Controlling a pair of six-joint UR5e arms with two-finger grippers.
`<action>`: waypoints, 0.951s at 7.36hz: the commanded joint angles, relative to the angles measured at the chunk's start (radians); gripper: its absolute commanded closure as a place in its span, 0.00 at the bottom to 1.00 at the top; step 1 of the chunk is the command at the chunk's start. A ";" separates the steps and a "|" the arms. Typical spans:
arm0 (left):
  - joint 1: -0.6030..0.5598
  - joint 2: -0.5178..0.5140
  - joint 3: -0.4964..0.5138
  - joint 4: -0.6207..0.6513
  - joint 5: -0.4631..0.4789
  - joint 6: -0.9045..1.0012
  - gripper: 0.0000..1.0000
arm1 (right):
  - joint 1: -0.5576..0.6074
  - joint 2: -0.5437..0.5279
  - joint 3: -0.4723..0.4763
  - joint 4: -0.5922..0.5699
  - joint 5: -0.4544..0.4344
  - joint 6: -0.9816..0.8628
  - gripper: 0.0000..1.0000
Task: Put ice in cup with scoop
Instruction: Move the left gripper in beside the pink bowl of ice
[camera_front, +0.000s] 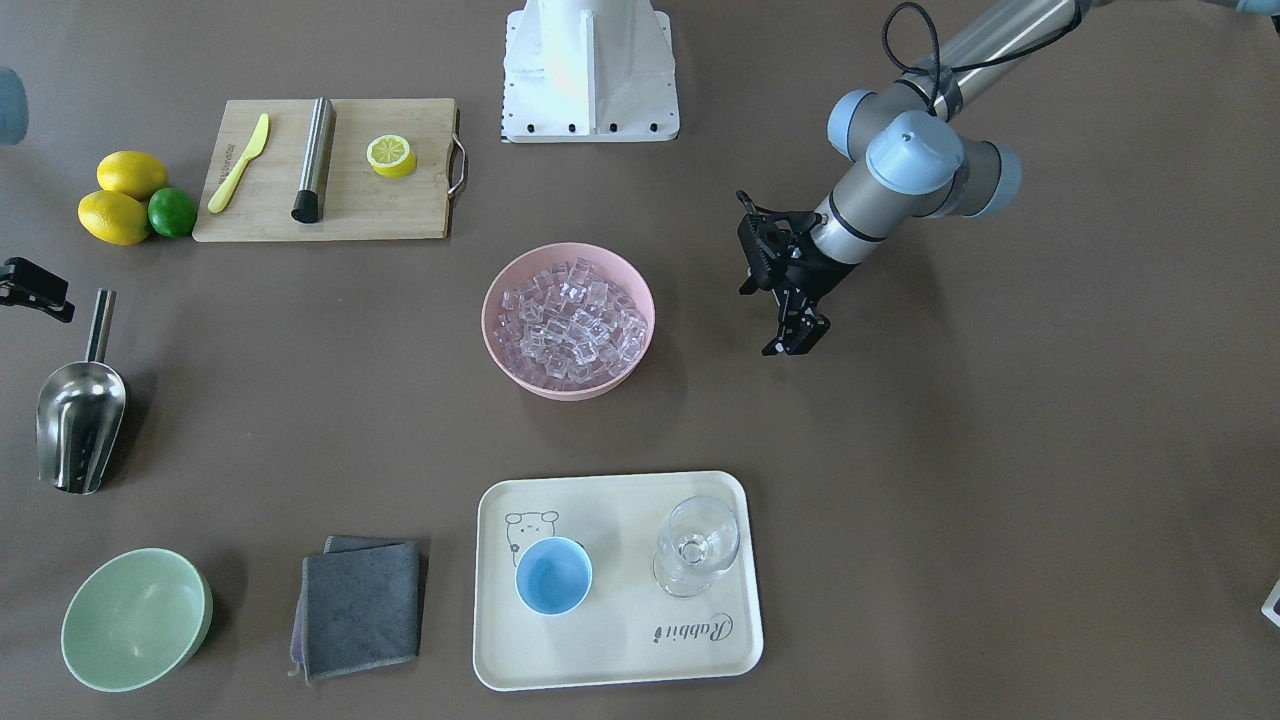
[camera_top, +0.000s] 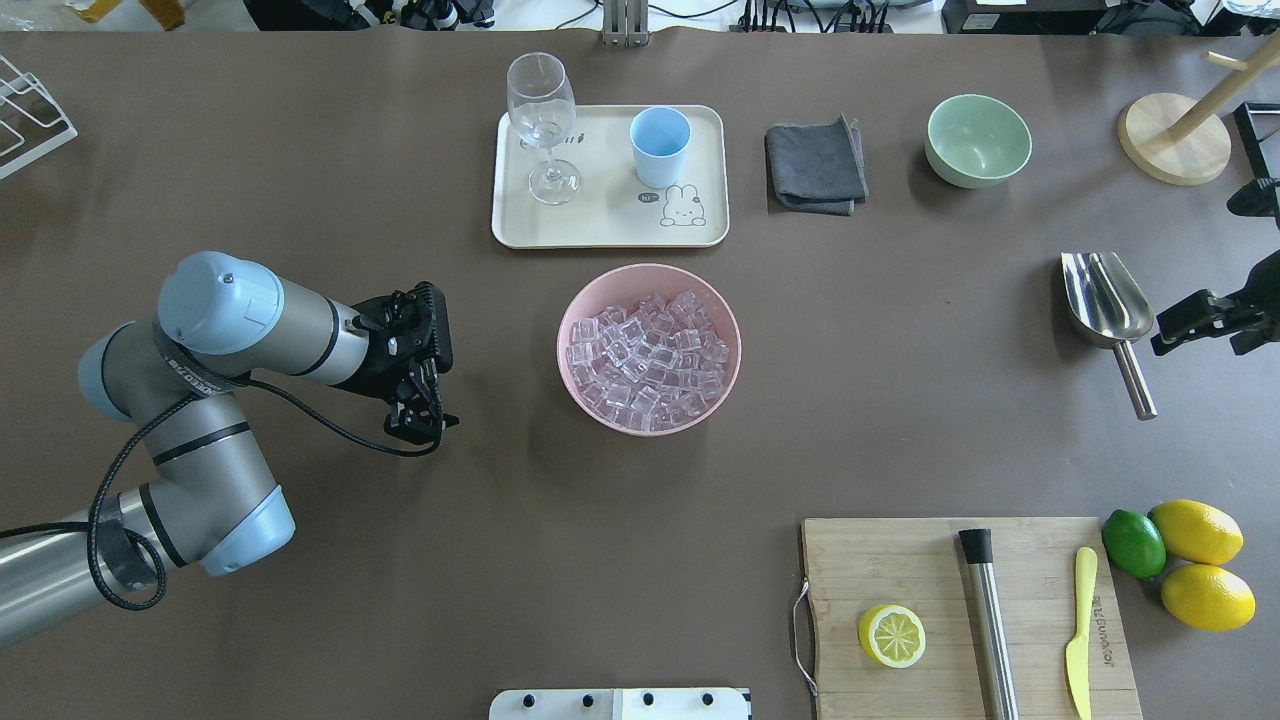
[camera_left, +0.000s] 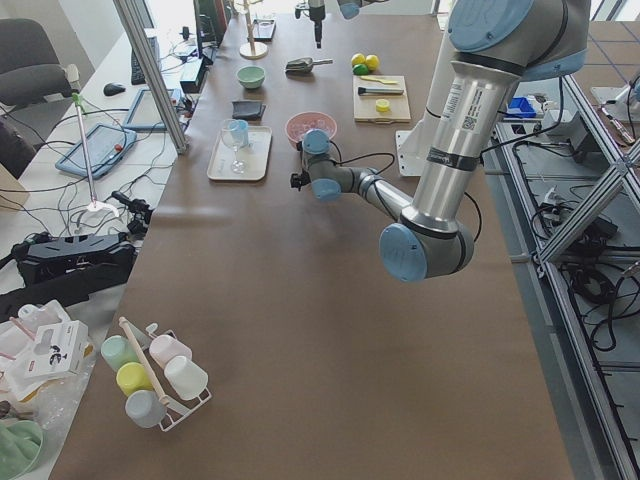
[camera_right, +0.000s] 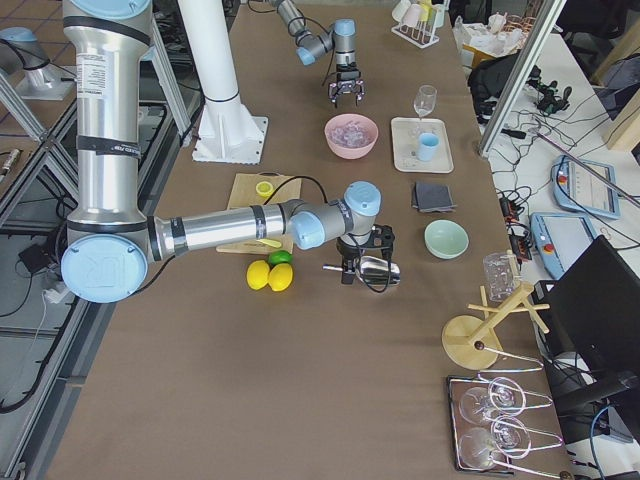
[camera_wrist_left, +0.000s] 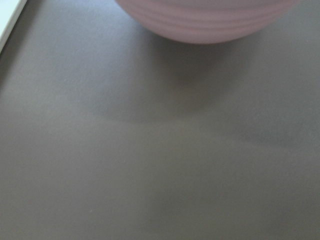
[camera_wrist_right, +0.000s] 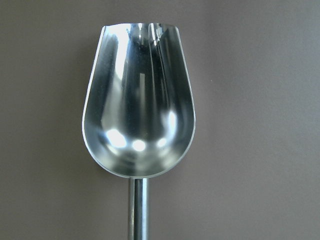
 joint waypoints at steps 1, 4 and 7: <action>0.028 -0.011 -0.009 -0.106 0.012 -0.004 0.02 | -0.051 0.011 -0.012 0.042 -0.002 0.061 0.06; 0.074 -0.070 0.000 -0.117 0.099 -0.004 0.02 | -0.102 -0.001 -0.028 0.044 -0.056 0.063 0.15; 0.076 -0.110 0.035 -0.117 0.104 -0.004 0.02 | -0.143 -0.003 -0.029 0.061 -0.066 0.072 0.15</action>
